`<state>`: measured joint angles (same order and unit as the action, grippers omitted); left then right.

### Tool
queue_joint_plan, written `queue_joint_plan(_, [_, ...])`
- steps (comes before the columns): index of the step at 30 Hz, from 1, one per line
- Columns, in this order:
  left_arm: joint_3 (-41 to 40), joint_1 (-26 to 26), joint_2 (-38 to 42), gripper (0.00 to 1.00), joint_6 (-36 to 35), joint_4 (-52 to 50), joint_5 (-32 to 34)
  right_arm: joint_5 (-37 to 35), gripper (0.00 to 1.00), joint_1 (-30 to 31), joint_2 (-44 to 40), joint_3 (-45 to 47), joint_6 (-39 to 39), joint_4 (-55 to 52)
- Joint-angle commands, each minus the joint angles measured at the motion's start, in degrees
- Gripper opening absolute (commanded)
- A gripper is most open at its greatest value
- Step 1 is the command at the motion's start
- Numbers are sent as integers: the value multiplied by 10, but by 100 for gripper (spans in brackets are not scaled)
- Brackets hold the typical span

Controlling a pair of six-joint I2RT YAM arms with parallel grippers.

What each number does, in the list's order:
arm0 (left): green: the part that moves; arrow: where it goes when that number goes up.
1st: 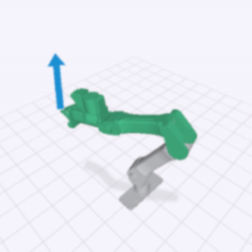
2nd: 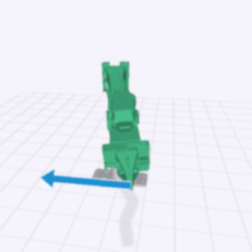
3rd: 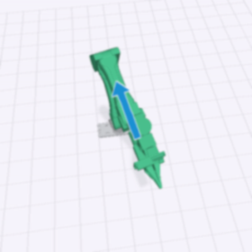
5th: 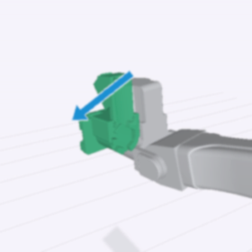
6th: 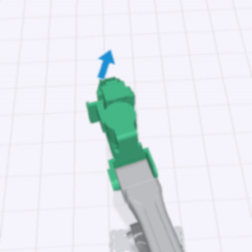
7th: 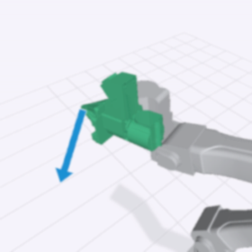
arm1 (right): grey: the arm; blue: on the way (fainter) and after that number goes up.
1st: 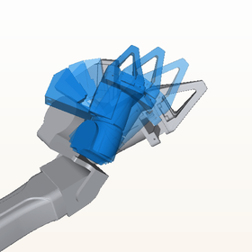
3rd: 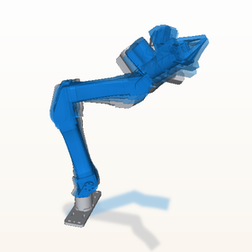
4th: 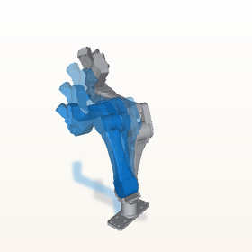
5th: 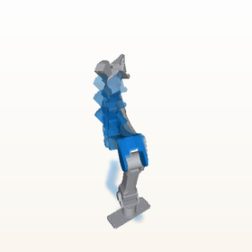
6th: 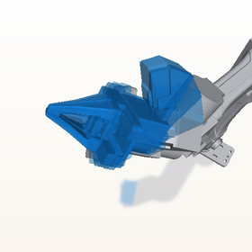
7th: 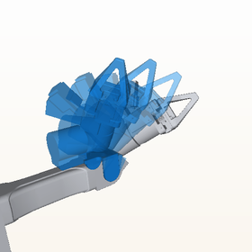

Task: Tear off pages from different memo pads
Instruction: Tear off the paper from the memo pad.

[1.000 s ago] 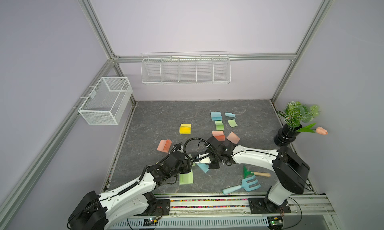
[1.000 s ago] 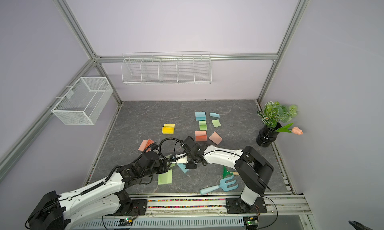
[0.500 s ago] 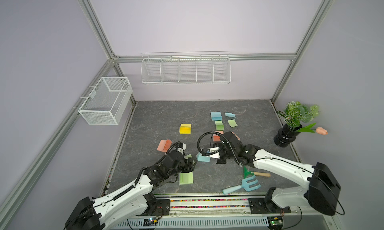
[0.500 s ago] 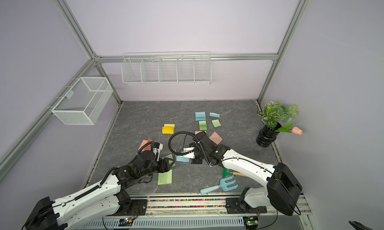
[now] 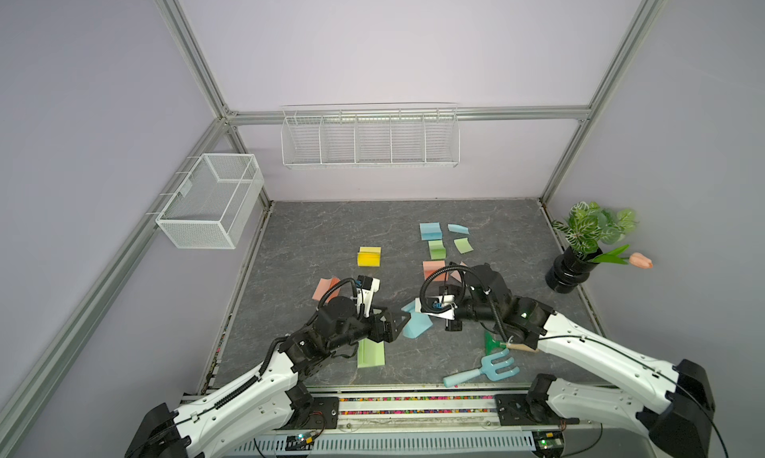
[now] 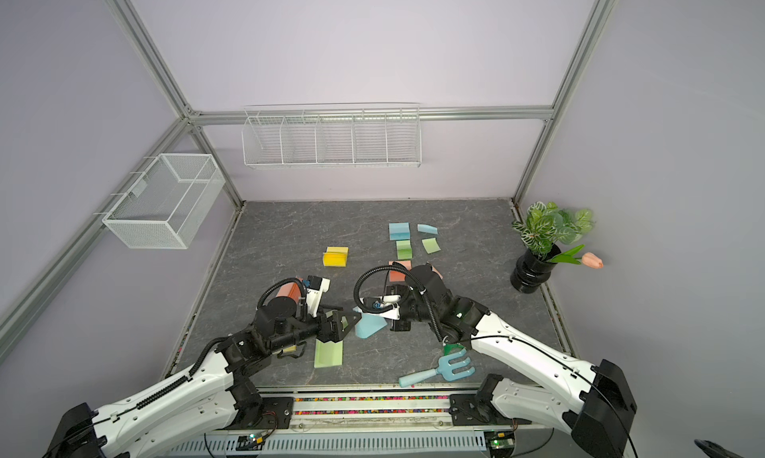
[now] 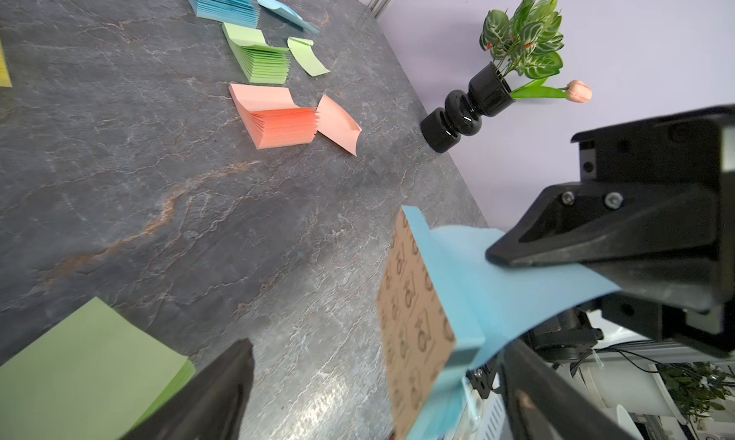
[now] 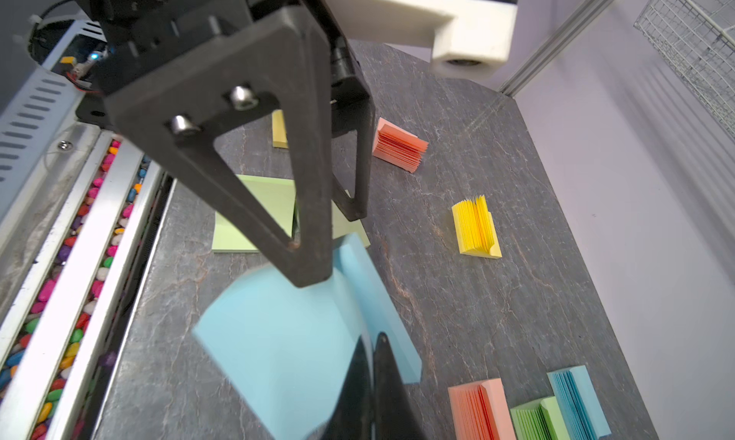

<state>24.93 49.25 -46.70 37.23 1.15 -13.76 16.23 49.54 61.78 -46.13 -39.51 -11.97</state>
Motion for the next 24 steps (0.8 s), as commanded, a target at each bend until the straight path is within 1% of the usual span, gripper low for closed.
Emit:
queue_joint_plan(1, [13,3,8,94,8,39,-24,30,7,0,-8,8,13,5])
queue_joint_plan(4, [14,3,-5,91,6,52,-43,31,7,0,-9,4,21,6])
queue_joint_plan(7, [15,3,-25,87,5,53,-45,28,6,1,-19,4,39,15])
queue_joint_plan(9, [11,2,-38,81,9,65,-52,15,7,0,-27,5,53,20])
queue_joint_plan(12, [11,2,-52,68,17,77,-59,4,7,-1,-40,4,63,17])
queue_joint_plan(13, [11,2,-55,62,19,79,-59,3,7,0,-42,4,66,16])
queue_joint_plan(14, [14,2,-56,53,20,79,-60,1,7,0,-43,4,68,15])
queue_joint_plan(16, [18,2,-56,37,20,76,-57,-4,7,0,-43,4,71,13])
queue_joint_plan(19, [23,2,-49,18,20,59,-38,-23,6,0,-41,4,75,13])
queue_joint_plan(21, [24,2,-44,2,20,45,-25,-36,6,0,-42,4,76,12])
queue_joint_plan(22, [24,2,-43,0,21,37,-16,-43,7,0,-43,3,78,13])
queue_joint_plan(24, [23,3,-40,0,25,19,3,-62,7,0,-48,3,84,21])
